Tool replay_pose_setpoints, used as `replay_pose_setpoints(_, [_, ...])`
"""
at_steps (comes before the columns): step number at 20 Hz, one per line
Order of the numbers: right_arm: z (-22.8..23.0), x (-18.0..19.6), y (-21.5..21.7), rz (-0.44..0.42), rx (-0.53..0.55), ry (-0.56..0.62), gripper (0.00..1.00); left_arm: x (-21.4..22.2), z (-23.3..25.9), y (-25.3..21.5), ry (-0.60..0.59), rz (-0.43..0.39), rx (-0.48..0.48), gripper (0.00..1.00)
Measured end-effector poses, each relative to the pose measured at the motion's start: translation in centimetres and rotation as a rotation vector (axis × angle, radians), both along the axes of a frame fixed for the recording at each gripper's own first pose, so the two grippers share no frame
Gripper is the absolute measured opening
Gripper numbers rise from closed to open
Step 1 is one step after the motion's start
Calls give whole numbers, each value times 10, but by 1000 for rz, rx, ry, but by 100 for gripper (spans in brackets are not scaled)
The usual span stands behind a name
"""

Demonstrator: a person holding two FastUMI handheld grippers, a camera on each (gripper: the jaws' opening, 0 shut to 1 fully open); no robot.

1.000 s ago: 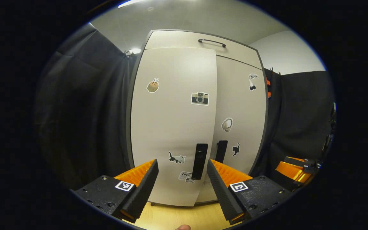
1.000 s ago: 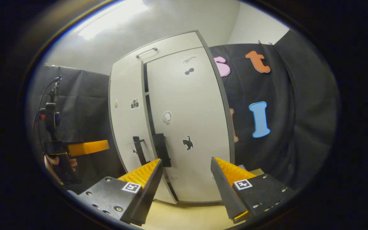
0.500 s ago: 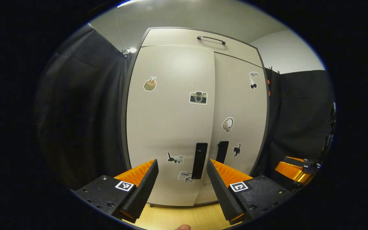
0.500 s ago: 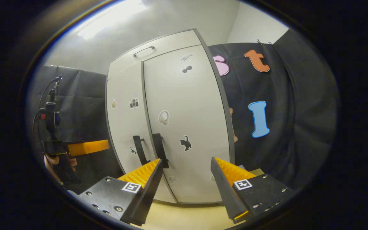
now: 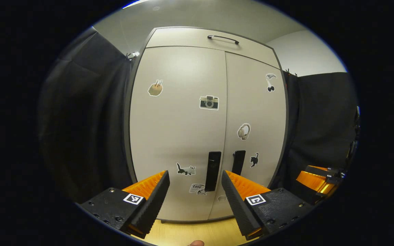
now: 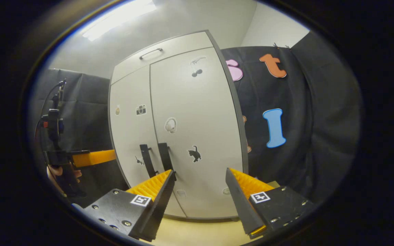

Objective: Grab one shoe with the right hand and put it into the shoe cabinet, grab the other shoe with the left hand and put it into the shoe cabinet; then close the right door with the right hand and the left door with the left hand.

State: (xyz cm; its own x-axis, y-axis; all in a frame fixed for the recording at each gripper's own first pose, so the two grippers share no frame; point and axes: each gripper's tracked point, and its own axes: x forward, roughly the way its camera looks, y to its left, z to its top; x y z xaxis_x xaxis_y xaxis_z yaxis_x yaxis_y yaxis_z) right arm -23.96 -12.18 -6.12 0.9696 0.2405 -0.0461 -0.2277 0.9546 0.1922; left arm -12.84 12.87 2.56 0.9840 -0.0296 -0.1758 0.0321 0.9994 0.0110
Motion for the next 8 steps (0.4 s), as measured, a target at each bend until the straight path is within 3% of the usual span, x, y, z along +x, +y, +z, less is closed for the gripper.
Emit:
replay_pose_setpoints(7, [4,-3,-19,-43,5,-16,90,4,-3,-11,8,-18,6,93])
replay_pose_setpoints(8, [6,-5,-25,-48,3,-24,82,5,-5,-15,8,-19,7,93])
